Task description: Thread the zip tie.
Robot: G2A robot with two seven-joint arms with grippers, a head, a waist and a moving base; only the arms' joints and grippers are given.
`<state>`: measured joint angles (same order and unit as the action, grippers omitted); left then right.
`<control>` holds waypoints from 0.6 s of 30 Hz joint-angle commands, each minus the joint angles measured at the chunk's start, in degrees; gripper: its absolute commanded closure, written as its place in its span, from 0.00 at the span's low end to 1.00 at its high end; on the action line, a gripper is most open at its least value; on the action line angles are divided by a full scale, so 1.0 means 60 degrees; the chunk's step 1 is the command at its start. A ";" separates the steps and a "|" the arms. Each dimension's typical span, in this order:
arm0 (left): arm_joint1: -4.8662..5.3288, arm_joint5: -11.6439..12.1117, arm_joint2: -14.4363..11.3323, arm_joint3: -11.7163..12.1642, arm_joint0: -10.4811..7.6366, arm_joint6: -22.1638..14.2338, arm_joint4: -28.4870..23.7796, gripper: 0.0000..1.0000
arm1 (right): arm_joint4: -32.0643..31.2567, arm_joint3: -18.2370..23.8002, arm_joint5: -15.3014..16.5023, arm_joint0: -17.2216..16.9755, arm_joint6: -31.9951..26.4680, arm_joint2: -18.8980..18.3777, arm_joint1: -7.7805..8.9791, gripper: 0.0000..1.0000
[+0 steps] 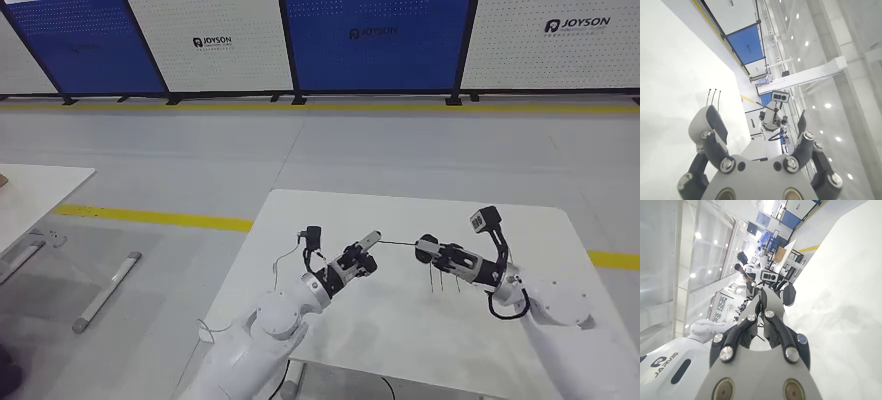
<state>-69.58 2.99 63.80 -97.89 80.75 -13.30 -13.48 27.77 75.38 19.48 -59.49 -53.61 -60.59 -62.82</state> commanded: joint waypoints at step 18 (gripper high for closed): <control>-0.0128 -0.0009 -0.0296 0.0466 -0.0379 -0.0298 -0.1178 0.00 | -0.0452 0.0136 0.0000 -0.0152 0.1523 0.0337 -0.0226 1.00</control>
<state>-70.35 2.96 62.00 -95.06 78.45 -15.29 -20.59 24.96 76.19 19.49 -60.40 -44.09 -58.54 -64.20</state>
